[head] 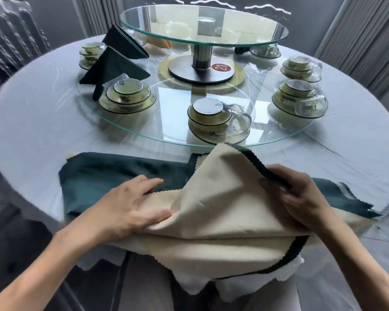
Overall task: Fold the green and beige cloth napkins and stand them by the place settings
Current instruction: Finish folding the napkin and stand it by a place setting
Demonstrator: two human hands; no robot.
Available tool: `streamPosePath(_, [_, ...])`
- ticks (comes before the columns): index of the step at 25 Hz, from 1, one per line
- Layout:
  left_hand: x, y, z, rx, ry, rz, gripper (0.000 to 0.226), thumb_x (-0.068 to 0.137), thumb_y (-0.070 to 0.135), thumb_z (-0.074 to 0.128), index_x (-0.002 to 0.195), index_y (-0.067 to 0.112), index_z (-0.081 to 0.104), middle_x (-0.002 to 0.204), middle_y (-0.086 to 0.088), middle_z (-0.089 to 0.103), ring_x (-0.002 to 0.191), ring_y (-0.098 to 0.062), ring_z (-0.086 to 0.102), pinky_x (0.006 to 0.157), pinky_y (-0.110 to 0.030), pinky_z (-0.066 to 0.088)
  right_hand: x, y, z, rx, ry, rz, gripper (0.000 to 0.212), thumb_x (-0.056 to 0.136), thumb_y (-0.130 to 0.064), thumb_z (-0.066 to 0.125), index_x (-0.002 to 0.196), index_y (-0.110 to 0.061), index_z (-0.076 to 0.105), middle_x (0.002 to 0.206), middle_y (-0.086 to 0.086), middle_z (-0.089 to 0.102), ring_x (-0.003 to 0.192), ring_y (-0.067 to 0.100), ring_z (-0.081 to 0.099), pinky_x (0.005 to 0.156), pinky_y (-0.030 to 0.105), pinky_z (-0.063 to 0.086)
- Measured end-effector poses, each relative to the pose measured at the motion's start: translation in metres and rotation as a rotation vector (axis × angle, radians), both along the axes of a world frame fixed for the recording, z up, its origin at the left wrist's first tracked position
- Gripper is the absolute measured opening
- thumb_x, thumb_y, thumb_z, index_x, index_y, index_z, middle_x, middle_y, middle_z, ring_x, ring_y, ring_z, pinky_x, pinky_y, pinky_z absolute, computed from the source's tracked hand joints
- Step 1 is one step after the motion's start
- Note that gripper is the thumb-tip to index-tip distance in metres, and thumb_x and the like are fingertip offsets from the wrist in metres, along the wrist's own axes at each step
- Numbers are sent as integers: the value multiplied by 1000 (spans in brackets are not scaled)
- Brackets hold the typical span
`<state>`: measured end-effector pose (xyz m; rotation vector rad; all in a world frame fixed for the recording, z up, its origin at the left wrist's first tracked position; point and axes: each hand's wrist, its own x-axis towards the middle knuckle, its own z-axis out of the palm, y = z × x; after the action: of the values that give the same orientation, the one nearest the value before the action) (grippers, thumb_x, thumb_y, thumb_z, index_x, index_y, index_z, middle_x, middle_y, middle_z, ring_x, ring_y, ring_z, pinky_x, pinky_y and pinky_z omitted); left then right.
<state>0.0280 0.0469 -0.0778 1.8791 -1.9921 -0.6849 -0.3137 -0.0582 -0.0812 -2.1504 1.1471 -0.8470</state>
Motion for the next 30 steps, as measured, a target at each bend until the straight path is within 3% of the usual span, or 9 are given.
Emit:
streamPosePath(3, [6, 9, -9, 13, -10, 62, 34, 73, 65, 69, 95, 41, 57, 84, 19, 62, 81, 1, 58, 76, -27, 47, -8, 9, -2, 41, -22, 83, 23, 91, -13, 63, 105, -29, 72, 91, -22, 70, 85, -6, 62, 75, 15, 47])
streamPosePath(6, [11, 15, -6, -20, 175, -43, 35, 85, 53, 64, 79, 20, 57, 66, 11, 53, 61, -3, 47, 61, -25, 38, -13, 15, 0, 16, -97, 71, 25, 88, -4, 63, 103, -21, 75, 94, -20, 72, 87, -5, 63, 76, 15, 48])
streamPosePath(10, [18, -6, 28, -331, 384, 72, 11, 91, 32, 67, 89, 21, 65, 71, -4, 57, 64, -5, 49, 58, -19, 36, -7, 1, 41, -88, -262, -60, 29, 86, 4, 62, 90, -21, 78, 79, -32, 65, 75, -14, 56, 70, 8, 44])
streamPosePath(13, [23, -71, 84, -559, 347, 135, 9, 89, 28, 65, 94, 20, 65, 75, -4, 60, 67, -3, 50, 60, -25, 41, 13, -58, 98, -251, -193, -164, 12, 90, -4, 63, 79, -4, 66, 67, -18, 49, 63, -1, 45, 56, 27, 37])
streamPosePath(16, [33, -168, 121, -665, 185, 250, 17, 90, 32, 61, 101, 20, 64, 92, -3, 67, 83, -15, 62, 70, -30, 48, 34, -142, 138, -346, 23, -453, 31, 86, -20, 55, 114, -14, 65, 100, 0, 67, 93, 21, 61, 80, 41, 47])
streamPosePath(19, [29, -213, 116, -562, -91, 450, 48, 91, 33, 59, 136, 19, 50, 134, -10, 59, 120, -32, 57, 99, -43, 46, 53, -162, 127, -334, 251, -636, 57, 86, -17, 54, 142, -17, 44, 140, 11, 50, 125, 38, 44, 106, 42, 37])
streamPosePath(22, [3, -180, 79, -542, -126, 256, 42, 91, 25, 61, 132, 19, 57, 135, -6, 58, 121, -27, 56, 102, -37, 44, 66, -120, 75, -443, 256, -454, 47, 82, -18, 56, 129, -15, 57, 128, 12, 59, 115, 38, 52, 99, 44, 41])
streamPosePath(26, [-26, -81, 15, -548, 29, -121, 11, 88, 28, 63, 95, 23, 71, 97, 10, 68, 88, -10, 65, 78, -36, 54, 66, -33, -1, -326, 152, -188, 27, 80, -13, 64, 105, -20, 70, 119, -1, 65, 111, 22, 57, 94, 40, 44])
streamPosePath(30, [-10, 0, -26, -348, 8, -459, 27, 86, 43, 70, 110, 29, 70, 121, 15, 62, 113, -6, 57, 92, -31, 47, 45, 36, -42, -228, 169, -12, 20, 89, -20, 65, 108, -23, 70, 123, -8, 64, 116, 13, 57, 96, 38, 46])
